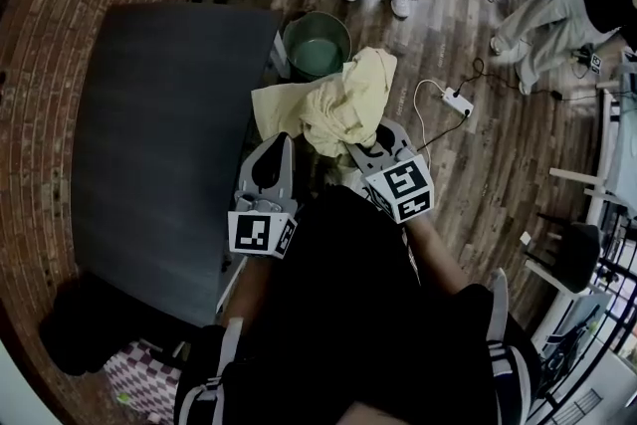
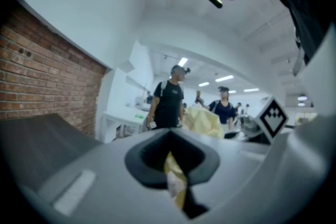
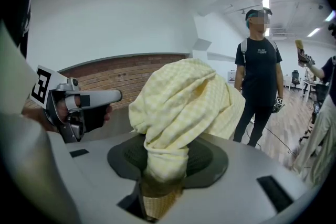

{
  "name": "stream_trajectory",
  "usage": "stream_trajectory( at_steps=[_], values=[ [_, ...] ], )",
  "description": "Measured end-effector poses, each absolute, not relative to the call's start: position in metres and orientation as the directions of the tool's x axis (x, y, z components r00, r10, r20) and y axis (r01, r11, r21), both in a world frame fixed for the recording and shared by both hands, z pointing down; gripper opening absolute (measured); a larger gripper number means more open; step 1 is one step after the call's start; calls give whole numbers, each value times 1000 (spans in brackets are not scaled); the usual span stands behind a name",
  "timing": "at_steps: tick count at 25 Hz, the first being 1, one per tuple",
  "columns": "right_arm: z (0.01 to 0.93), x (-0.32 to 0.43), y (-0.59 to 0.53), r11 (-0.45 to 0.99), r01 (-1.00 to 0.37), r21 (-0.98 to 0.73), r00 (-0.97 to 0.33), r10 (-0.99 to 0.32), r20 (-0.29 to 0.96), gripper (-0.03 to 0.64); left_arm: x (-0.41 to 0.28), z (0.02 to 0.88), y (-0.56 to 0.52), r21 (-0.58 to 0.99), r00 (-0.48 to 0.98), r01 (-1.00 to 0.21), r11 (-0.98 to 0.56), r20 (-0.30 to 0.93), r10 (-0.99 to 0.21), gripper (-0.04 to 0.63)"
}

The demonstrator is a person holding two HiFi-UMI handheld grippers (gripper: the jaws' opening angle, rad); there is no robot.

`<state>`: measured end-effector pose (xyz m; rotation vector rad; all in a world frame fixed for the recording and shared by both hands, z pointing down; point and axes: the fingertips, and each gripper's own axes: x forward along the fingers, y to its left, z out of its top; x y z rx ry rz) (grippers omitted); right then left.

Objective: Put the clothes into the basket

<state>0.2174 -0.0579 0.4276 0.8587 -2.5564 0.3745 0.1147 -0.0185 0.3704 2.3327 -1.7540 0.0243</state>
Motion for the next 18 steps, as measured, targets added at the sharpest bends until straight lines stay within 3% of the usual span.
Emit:
stream_trajectory(
  at_steps=[18],
  values=[
    [456, 256, -97, 546, -834, -80, -494, -675, 548, 160, 123, 365, -105, 190, 554, -825, -532, 91, -828, 3]
  ],
)
